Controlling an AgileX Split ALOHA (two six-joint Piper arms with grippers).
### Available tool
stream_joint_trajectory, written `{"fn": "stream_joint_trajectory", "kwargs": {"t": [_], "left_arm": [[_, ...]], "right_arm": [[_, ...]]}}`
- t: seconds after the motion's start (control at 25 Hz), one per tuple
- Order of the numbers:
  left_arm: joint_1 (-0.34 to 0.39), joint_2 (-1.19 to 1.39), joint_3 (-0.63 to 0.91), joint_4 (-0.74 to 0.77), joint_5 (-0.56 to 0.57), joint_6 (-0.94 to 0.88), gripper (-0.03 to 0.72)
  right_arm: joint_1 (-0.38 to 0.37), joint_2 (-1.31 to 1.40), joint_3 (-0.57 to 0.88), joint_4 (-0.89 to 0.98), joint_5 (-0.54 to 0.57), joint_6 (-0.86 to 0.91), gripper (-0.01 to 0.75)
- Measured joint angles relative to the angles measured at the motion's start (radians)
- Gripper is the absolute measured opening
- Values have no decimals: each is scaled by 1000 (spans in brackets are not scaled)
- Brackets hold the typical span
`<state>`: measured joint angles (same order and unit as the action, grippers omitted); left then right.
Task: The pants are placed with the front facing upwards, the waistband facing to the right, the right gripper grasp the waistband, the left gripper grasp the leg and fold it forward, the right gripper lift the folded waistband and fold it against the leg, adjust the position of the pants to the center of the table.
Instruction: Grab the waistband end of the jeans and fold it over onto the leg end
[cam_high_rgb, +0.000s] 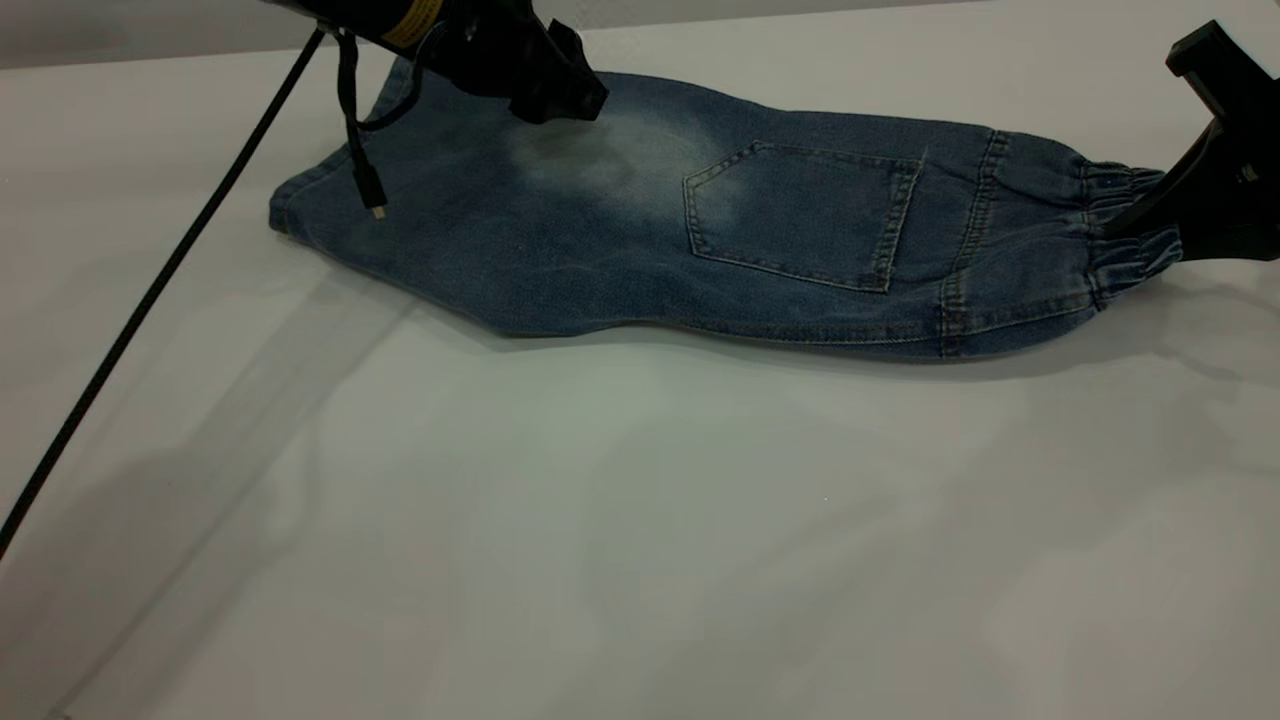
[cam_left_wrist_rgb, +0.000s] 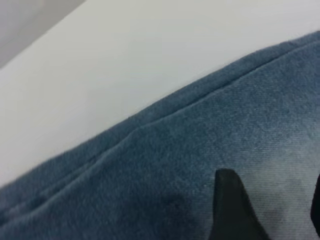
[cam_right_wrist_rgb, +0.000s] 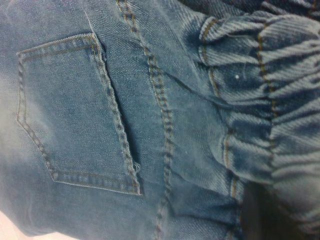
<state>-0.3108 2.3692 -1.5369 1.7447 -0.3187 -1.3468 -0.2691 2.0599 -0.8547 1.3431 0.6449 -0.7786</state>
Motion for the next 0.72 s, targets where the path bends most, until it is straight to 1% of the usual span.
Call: {"fn": "stream_joint_trajectory", "kwargs": {"t": [0.24,0.32,0.44,0.6,0.72], "left_arm": [[0,1,0,2,-179,28,355],[0,1,2,2,-209,28,351],[-1,3,20,2,-206,26,348],[-1,31,71,0,-167,29,348],[-3,34,98,-11,-158,65,347]], "right_arm": [[0,0,0,0,1,0,47],[0,0,0,0,3,0,47],[0,0,-1,0,19,-8,47],[0,0,-1,25,40,-66,47],[0,0,-1,25,40,-71,47]]}}
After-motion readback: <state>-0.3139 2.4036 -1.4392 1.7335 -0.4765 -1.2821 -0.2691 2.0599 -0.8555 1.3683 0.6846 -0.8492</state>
